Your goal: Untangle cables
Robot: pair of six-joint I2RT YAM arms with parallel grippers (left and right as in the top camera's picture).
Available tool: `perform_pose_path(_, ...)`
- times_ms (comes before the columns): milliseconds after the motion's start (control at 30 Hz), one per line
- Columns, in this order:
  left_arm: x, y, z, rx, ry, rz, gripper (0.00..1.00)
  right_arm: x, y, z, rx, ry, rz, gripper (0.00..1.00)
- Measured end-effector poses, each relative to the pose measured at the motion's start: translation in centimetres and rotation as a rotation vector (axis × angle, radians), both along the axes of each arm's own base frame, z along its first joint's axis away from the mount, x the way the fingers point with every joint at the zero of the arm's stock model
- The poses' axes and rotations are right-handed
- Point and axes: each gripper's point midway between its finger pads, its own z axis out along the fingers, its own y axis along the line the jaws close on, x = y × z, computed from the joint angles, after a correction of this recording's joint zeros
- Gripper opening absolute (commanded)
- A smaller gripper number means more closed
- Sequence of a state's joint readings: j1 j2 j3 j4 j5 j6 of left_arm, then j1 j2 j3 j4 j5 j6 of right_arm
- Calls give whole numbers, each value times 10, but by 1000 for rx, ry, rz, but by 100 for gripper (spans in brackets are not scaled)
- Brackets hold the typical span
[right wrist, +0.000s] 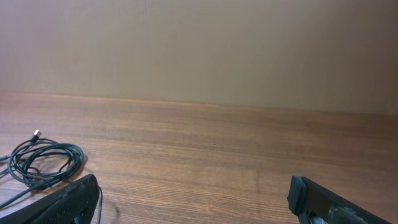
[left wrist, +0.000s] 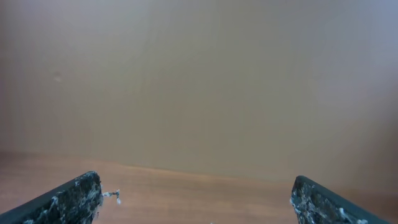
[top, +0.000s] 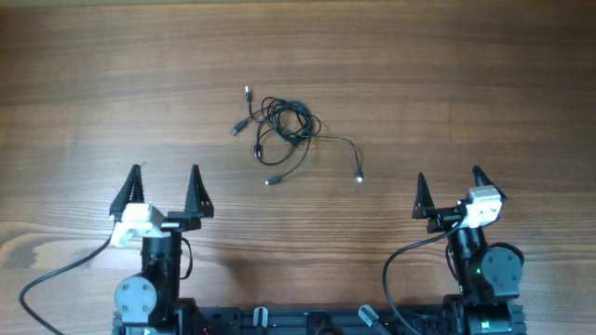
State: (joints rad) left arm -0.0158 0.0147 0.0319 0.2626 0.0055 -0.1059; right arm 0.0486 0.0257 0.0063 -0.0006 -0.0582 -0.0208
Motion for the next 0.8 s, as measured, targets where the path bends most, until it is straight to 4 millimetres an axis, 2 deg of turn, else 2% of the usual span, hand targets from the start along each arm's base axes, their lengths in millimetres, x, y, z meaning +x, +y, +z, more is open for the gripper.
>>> perform_pose_path(367,-29,0,78,-52,-96,-17,100,0,0,0,0,0,0,99)
perform_pose_path(567,-47,1,111,-56,-156,-20,100,0,0,0,0,0,0,100)
perform_pose_path(667,-48,1,111,-56,-145,-20,100,0,0,0,0,0,0,100)
perform_pose_path(733,-43,1,101,-56,-98,-18,100,0,0,0,0,0,0,100)
perform_pose_path(800,-36,1,82,-55,-18,-15,100,0,0,0,0,0,0,100)
